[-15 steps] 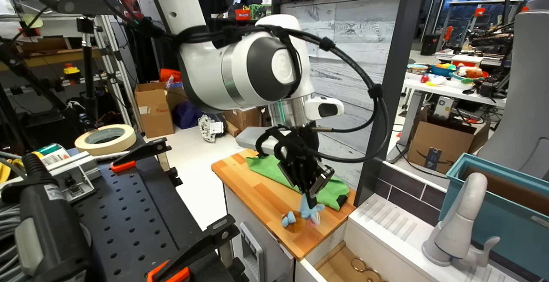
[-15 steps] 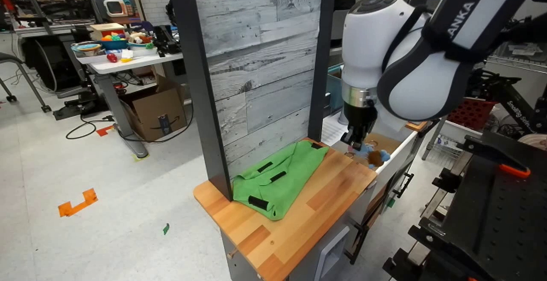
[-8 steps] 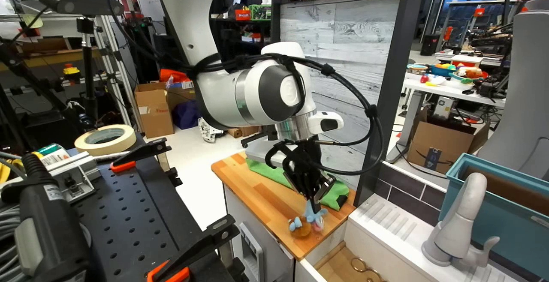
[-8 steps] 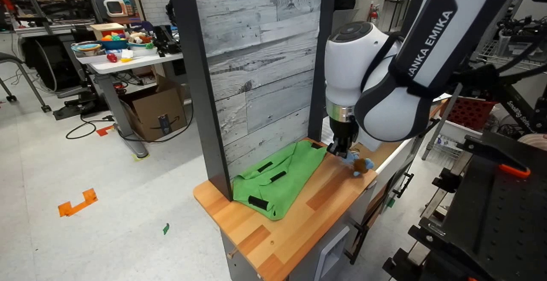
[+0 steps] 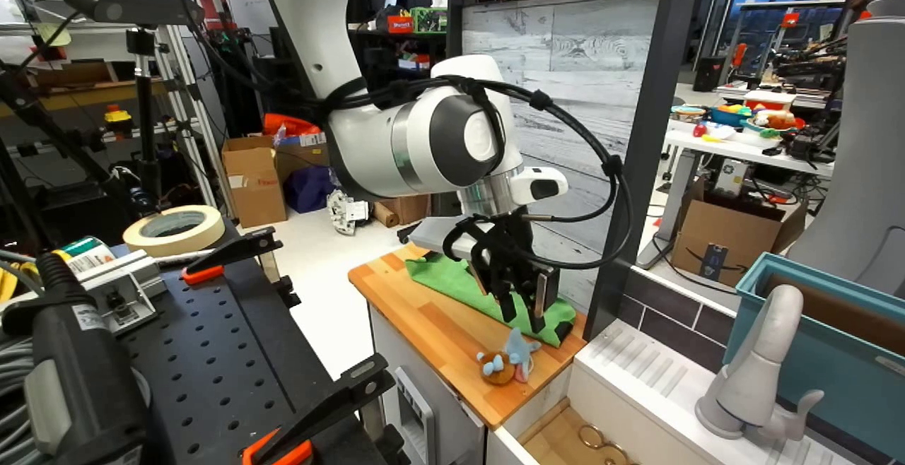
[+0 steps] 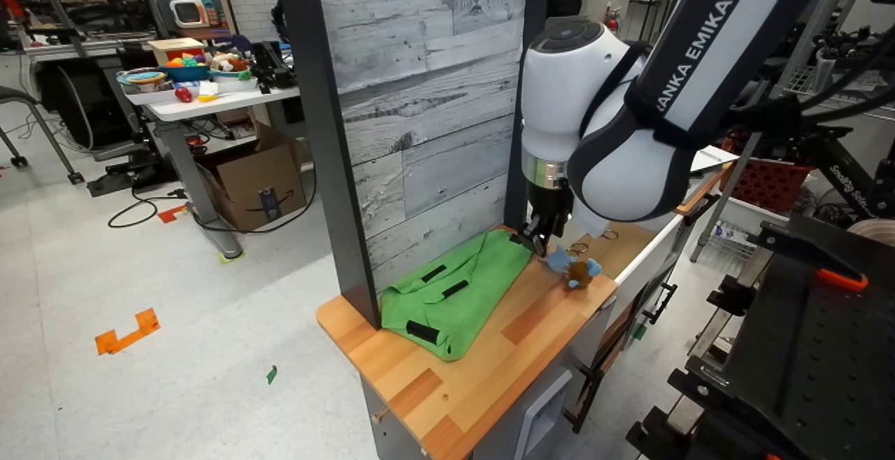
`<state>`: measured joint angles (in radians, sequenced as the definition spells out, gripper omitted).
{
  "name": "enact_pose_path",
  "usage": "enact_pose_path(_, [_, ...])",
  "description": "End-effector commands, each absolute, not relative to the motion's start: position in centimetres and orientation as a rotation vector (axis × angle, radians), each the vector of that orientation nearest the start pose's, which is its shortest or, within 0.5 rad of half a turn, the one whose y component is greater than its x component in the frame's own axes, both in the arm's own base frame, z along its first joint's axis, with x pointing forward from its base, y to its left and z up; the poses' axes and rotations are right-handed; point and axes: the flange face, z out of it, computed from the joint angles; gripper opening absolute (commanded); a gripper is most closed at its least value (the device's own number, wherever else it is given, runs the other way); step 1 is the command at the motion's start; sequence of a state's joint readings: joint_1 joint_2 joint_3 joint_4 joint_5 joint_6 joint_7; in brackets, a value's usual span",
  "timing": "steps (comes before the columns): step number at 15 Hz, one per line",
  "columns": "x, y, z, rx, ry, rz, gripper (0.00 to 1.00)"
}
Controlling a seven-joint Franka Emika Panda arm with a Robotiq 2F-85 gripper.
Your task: Move the toy to the right, fold the green object and move it to the left
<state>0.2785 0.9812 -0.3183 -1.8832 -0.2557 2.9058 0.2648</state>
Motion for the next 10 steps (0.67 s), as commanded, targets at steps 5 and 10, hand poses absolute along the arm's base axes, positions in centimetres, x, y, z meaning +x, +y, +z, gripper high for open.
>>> enact_pose_path(5, [61.4, -2.9, 2.5, -3.411, -0.06, -0.218, 1.0])
enact_pose_path(10, [62.4, -3.3, 0.7, -3.386, 0.075, -0.209, 1.0])
